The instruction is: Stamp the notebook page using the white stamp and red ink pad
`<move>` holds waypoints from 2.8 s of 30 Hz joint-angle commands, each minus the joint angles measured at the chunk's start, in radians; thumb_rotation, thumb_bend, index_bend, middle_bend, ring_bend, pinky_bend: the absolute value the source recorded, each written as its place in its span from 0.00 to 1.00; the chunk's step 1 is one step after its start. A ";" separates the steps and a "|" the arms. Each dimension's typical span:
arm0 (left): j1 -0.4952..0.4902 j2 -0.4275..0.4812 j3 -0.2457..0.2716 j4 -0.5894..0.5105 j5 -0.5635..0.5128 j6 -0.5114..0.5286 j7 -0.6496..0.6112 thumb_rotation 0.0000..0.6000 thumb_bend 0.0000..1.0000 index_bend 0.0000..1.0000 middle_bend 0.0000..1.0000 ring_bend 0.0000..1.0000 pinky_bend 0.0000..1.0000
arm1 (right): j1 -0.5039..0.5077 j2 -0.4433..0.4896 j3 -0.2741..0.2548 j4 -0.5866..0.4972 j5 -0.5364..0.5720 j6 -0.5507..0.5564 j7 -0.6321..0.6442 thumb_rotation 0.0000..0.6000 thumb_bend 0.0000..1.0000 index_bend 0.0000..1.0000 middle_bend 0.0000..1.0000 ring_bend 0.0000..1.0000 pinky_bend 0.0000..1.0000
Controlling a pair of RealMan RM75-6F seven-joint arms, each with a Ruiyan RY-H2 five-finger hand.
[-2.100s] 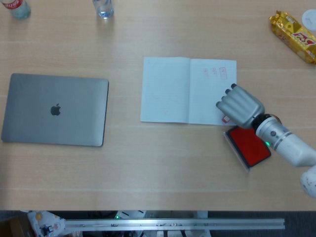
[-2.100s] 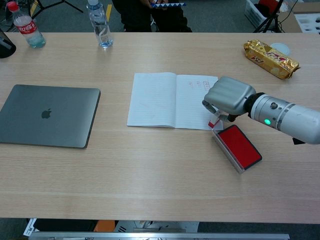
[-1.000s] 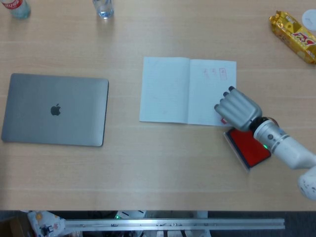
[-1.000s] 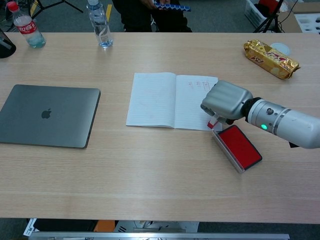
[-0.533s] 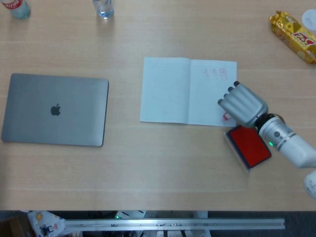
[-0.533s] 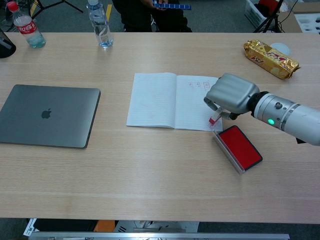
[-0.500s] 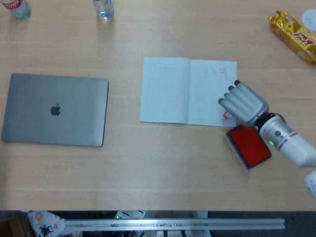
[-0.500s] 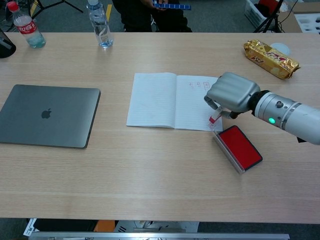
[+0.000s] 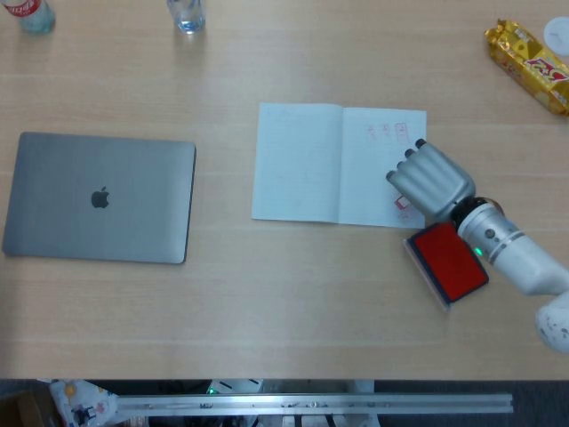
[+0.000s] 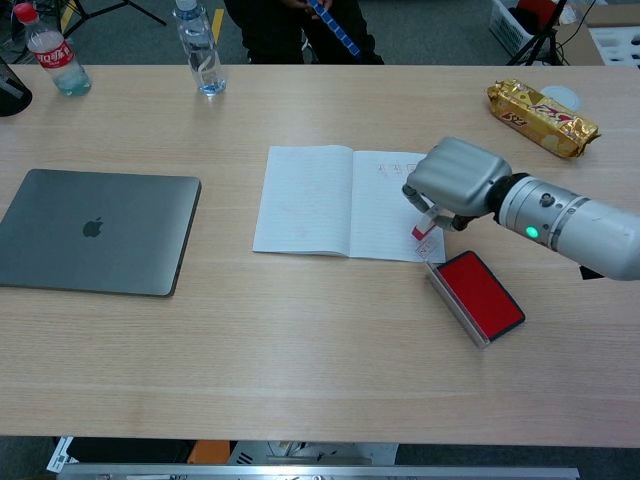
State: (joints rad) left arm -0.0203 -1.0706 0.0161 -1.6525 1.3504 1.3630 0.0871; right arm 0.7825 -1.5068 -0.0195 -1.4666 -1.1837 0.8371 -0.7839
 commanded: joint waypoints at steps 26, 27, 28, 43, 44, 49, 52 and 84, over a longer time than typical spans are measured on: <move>-0.004 -0.004 0.001 0.013 -0.015 -0.017 0.000 1.00 0.21 0.24 0.06 0.13 0.02 | 0.017 -0.077 -0.016 0.093 0.012 -0.017 -0.008 1.00 0.44 0.77 0.61 0.48 0.42; -0.004 -0.004 0.001 0.013 -0.015 -0.017 0.000 1.00 0.21 0.24 0.06 0.13 0.02 | 0.017 -0.078 -0.017 0.094 0.012 -0.017 -0.009 1.00 0.44 0.77 0.61 0.48 0.42; -0.004 -0.004 0.001 0.013 -0.015 -0.018 -0.001 1.00 0.21 0.24 0.06 0.13 0.02 | 0.017 -0.079 -0.018 0.095 0.012 -0.017 -0.009 1.00 0.44 0.77 0.61 0.48 0.42; -0.004 -0.006 0.002 0.017 -0.018 -0.021 -0.002 1.00 0.21 0.23 0.06 0.13 0.02 | 0.014 -0.087 -0.022 0.111 0.015 -0.017 -0.013 1.00 0.44 0.77 0.61 0.49 0.42; -0.004 -0.006 0.002 0.017 -0.018 -0.022 -0.002 1.00 0.21 0.23 0.06 0.13 0.02 | 0.015 -0.088 -0.022 0.111 0.015 -0.017 -0.014 1.00 0.44 0.77 0.61 0.49 0.42; -0.003 -0.005 0.003 0.015 -0.020 -0.023 0.001 1.00 0.21 0.23 0.05 0.13 0.02 | 0.017 -0.090 -0.022 0.108 0.013 -0.017 -0.017 1.00 0.44 0.77 0.61 0.49 0.42; -0.003 -0.004 0.003 0.015 -0.020 -0.022 0.000 1.00 0.21 0.23 0.05 0.13 0.02 | 0.017 -0.089 -0.022 0.109 0.016 -0.018 -0.018 1.00 0.44 0.77 0.61 0.49 0.42; -0.007 0.013 0.008 -0.023 -0.009 -0.021 0.022 1.00 0.21 0.23 0.05 0.13 0.02 | 0.004 -0.023 0.014 0.082 0.046 0.014 0.029 1.00 0.44 0.77 0.61 0.49 0.42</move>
State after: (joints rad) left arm -0.0277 -1.0579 0.0238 -1.6757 1.3418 1.3420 0.1088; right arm 0.7840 -1.5264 -0.0065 -1.3875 -1.1396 0.8536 -0.7535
